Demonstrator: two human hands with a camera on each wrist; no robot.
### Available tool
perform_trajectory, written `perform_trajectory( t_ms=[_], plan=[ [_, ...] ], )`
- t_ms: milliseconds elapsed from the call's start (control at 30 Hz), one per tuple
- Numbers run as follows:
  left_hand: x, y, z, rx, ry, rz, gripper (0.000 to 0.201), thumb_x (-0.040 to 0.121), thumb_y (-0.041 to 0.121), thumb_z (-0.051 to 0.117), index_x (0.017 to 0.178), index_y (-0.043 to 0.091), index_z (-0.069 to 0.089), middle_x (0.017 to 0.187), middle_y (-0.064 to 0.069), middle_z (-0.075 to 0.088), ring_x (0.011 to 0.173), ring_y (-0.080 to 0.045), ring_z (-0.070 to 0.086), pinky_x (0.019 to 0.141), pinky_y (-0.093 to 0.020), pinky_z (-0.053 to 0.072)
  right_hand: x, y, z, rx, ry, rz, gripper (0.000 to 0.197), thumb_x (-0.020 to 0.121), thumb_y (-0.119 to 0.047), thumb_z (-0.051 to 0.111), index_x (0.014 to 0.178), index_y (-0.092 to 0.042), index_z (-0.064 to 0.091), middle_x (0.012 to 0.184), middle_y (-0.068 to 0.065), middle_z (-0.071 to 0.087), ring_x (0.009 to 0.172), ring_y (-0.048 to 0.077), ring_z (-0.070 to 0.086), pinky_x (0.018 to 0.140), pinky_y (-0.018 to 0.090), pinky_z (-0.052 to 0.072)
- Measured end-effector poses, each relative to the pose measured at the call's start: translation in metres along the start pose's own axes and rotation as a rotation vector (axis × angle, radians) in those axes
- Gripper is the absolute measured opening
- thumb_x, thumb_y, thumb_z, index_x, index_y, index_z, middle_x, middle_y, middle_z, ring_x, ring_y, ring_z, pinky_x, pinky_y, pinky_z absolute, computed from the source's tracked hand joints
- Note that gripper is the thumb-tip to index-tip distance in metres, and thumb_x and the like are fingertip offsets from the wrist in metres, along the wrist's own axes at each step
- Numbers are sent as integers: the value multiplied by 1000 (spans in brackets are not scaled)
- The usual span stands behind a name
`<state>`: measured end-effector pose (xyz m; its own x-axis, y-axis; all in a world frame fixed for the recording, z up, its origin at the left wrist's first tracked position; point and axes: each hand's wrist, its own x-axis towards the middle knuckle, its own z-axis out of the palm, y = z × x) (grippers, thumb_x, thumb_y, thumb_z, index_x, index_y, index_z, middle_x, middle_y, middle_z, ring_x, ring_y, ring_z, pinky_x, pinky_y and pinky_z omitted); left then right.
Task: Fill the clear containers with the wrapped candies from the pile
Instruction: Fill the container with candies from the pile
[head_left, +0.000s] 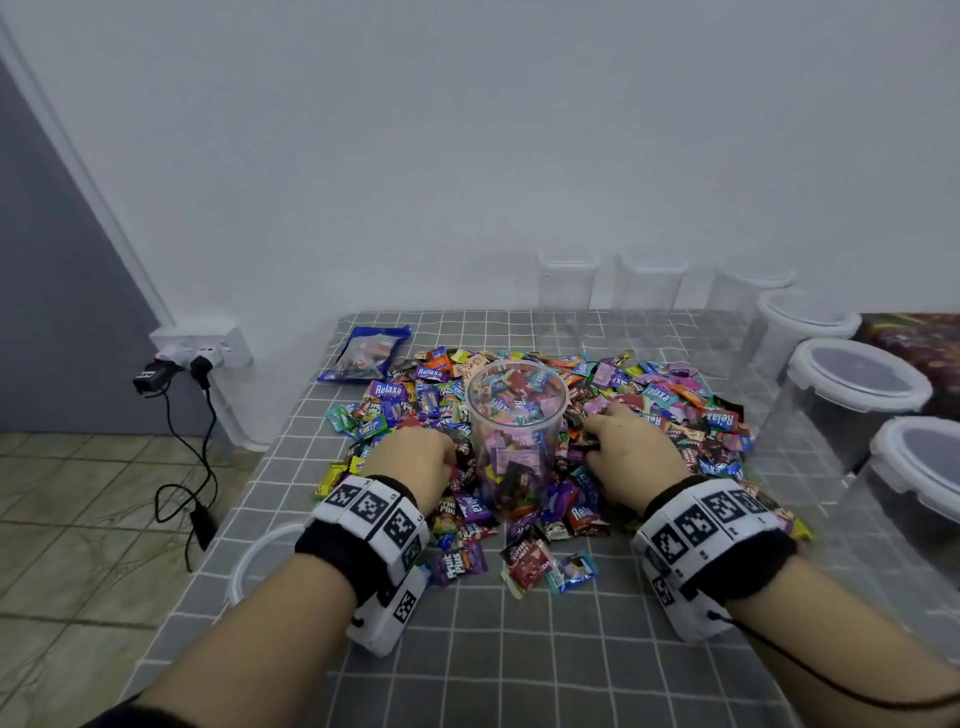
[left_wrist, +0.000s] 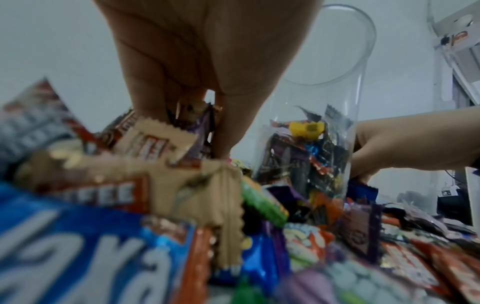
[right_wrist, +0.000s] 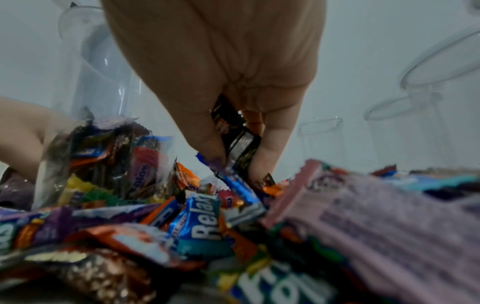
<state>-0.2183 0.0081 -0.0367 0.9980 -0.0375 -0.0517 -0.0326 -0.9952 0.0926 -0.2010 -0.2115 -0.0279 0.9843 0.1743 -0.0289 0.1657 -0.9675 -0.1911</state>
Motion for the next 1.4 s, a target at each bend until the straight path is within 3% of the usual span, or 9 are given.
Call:
perform_trajectory(
  t_ms=[267,433,533,733,933,1033,1133,1233,1400],
  plan=[
    [-6,-9,-2,-208,203,-72,18,92,26,52,100,29,68,106,2,62,97,-18,58,86,-33,48,-1,9,-4,157,149,50,24,90,-15,52,112,-10,61,111,9,52,99,28,53,80,33,42],
    [-13,-9,-9,-310,287,-70,18,92,27,53,103,28,68,105,3,61,97,-16,56,84,-30,44,-5,9,-13,256,252,51,19,92,-15,52,106,-7,62,102,8,52,96,27,51,72,29,33],
    [-15,-7,-18,-367,352,-57,18,92,28,54,103,28,69,104,3,63,98,-16,56,85,-30,44,-9,1,-29,339,360,-6,19,92,-16,54,108,-10,63,107,9,53,95,25,50,72,27,30],
    [-18,-2,-39,-467,520,-8,17,91,25,57,102,26,71,100,5,64,95,-13,56,82,-26,41,-20,-32,-57,503,573,-204,18,90,-14,59,106,-14,68,100,-1,51,88,10,46,73,17,30],
    [-19,2,-52,-497,594,30,17,90,24,58,102,24,71,99,3,66,95,-14,57,82,-27,42,-20,-56,-49,436,441,-281,18,89,-15,59,105,-13,66,104,4,54,93,20,53,73,24,34],
    [-20,3,-54,-482,604,43,17,91,24,58,101,24,71,101,4,65,95,-13,57,81,-27,41,-21,-62,-50,365,381,-263,26,88,-18,59,113,-14,62,109,2,53,96,22,53,71,27,33],
    [-21,4,-56,-490,607,49,16,91,24,58,101,24,71,100,4,65,96,-13,56,81,-25,39,-21,-63,-56,324,327,-253,37,87,-19,58,124,-17,55,117,3,52,101,22,52,77,28,36],
    [-21,4,-57,-488,618,56,17,91,23,58,101,23,71,102,4,65,97,-13,56,82,-23,38,-20,-64,-59,326,316,-255,40,87,-19,58,126,-18,53,119,2,51,101,21,52,78,27,38],
    [-23,5,-59,-508,615,67,16,91,23,58,101,23,71,101,4,65,97,-14,56,85,-30,44,-21,-60,-53,414,352,-265,39,84,-24,64,122,-17,56,117,0,52,103,16,52,82,26,39]
  ],
)
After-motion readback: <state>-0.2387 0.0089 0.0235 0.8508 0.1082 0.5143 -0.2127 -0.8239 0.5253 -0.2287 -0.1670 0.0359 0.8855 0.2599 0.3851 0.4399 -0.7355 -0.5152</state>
